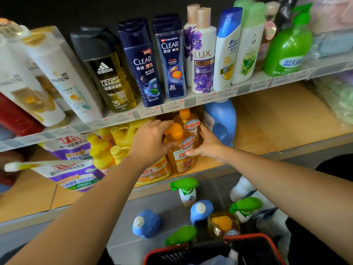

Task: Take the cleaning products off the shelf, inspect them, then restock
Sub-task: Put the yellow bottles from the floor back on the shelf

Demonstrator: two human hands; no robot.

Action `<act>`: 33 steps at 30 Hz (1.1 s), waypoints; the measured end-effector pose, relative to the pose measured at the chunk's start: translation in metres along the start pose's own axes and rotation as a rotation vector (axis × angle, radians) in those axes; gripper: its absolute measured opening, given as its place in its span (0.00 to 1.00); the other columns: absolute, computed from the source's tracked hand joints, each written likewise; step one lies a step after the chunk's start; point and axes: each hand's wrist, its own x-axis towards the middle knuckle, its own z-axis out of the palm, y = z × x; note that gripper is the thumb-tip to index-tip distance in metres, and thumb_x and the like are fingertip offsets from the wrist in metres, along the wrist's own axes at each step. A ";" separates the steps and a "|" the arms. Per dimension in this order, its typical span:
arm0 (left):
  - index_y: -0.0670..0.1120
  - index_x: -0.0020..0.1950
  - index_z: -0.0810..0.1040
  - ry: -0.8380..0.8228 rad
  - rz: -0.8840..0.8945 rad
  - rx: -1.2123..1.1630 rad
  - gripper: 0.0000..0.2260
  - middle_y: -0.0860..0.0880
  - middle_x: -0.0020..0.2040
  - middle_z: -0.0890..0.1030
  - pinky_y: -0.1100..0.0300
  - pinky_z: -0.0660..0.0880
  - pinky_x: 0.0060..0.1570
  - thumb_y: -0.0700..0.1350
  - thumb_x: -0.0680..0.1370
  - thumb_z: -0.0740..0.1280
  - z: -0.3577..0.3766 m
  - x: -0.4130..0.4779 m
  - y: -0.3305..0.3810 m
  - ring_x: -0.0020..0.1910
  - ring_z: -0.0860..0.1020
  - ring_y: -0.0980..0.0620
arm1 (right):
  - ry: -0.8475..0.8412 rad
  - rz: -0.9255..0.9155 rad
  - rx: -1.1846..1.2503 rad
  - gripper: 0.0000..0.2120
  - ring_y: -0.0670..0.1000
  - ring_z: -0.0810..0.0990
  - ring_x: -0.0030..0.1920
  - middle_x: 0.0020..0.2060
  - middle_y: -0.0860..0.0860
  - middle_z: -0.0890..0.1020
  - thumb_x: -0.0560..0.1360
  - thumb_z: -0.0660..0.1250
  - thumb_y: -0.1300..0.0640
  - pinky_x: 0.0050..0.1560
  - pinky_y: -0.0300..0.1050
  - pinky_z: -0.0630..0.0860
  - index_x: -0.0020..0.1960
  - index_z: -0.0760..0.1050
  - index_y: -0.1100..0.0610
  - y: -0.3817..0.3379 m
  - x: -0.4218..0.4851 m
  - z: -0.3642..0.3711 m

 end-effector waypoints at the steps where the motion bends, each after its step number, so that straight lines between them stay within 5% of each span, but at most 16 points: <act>1: 0.50 0.73 0.73 0.006 -0.012 0.052 0.34 0.48 0.59 0.82 0.49 0.75 0.55 0.60 0.71 0.77 0.003 -0.005 -0.002 0.57 0.77 0.44 | -0.011 -0.008 0.012 0.60 0.50 0.70 0.72 0.73 0.45 0.72 0.63 0.83 0.65 0.68 0.61 0.73 0.81 0.50 0.42 0.002 0.001 0.001; 4: 0.53 0.76 0.67 -0.001 -0.056 0.171 0.39 0.49 0.62 0.82 0.49 0.69 0.57 0.65 0.69 0.75 0.014 -0.018 -0.007 0.60 0.76 0.44 | -0.067 -0.009 0.010 0.60 0.46 0.69 0.72 0.75 0.49 0.70 0.64 0.82 0.67 0.72 0.54 0.71 0.81 0.47 0.43 0.004 0.005 0.008; 6: 0.54 0.76 0.67 0.013 -0.076 0.202 0.39 0.49 0.60 0.83 0.49 0.68 0.57 0.64 0.69 0.76 0.020 -0.022 -0.010 0.60 0.77 0.43 | -0.109 -0.008 -0.024 0.58 0.49 0.71 0.71 0.73 0.49 0.72 0.66 0.81 0.65 0.71 0.58 0.71 0.81 0.48 0.41 0.004 0.007 0.012; 9: 0.52 0.74 0.69 0.055 -0.088 0.259 0.39 0.48 0.58 0.84 0.48 0.70 0.56 0.63 0.68 0.77 0.025 -0.023 -0.013 0.58 0.78 0.43 | -0.147 0.007 -0.086 0.55 0.50 0.75 0.66 0.68 0.44 0.76 0.67 0.81 0.62 0.60 0.62 0.79 0.79 0.51 0.35 0.003 0.010 0.015; 14: 0.47 0.77 0.67 0.127 -0.136 0.307 0.40 0.46 0.59 0.82 0.47 0.73 0.56 0.62 0.70 0.76 0.030 -0.027 -0.012 0.58 0.78 0.42 | 0.079 -0.089 -0.214 0.37 0.49 0.80 0.59 0.58 0.45 0.83 0.64 0.83 0.56 0.62 0.57 0.79 0.70 0.73 0.48 0.004 0.011 0.029; 17: 0.46 0.78 0.66 0.141 -0.121 0.246 0.40 0.45 0.64 0.79 0.48 0.72 0.58 0.61 0.72 0.75 0.027 -0.031 -0.013 0.61 0.76 0.43 | 0.148 -0.071 -0.239 0.32 0.50 0.81 0.57 0.56 0.47 0.84 0.64 0.83 0.55 0.62 0.54 0.79 0.65 0.75 0.50 0.003 0.016 0.038; 21: 0.46 0.74 0.72 0.186 -0.028 0.214 0.33 0.44 0.67 0.76 0.47 0.72 0.59 0.53 0.71 0.76 0.016 -0.051 -0.015 0.65 0.73 0.41 | 0.175 -0.059 -0.276 0.29 0.52 0.81 0.59 0.59 0.52 0.83 0.67 0.82 0.54 0.61 0.55 0.79 0.64 0.75 0.54 0.004 0.028 0.039; 24: 0.44 0.65 0.79 0.256 0.124 0.159 0.21 0.43 0.58 0.79 0.48 0.75 0.48 0.46 0.74 0.75 0.016 -0.074 -0.015 0.55 0.76 0.41 | 0.176 -0.054 -0.245 0.26 0.53 0.81 0.60 0.59 0.53 0.83 0.69 0.80 0.55 0.62 0.58 0.78 0.64 0.76 0.56 0.003 0.034 0.039; 27: 0.44 0.59 0.82 0.039 0.220 -0.007 0.13 0.45 0.50 0.81 0.49 0.76 0.44 0.43 0.75 0.74 0.021 -0.097 -0.016 0.47 0.78 0.43 | 0.226 -0.036 -0.290 0.27 0.55 0.80 0.61 0.61 0.53 0.83 0.71 0.79 0.51 0.63 0.60 0.77 0.66 0.76 0.55 -0.001 0.037 0.043; 33: 0.49 0.62 0.82 -0.589 0.012 -0.216 0.15 0.52 0.58 0.83 0.56 0.76 0.54 0.53 0.78 0.71 0.044 -0.131 -0.008 0.56 0.80 0.51 | 0.166 0.116 -0.551 0.36 0.60 0.81 0.60 0.62 0.57 0.80 0.72 0.76 0.44 0.60 0.57 0.78 0.73 0.68 0.58 0.011 0.011 0.042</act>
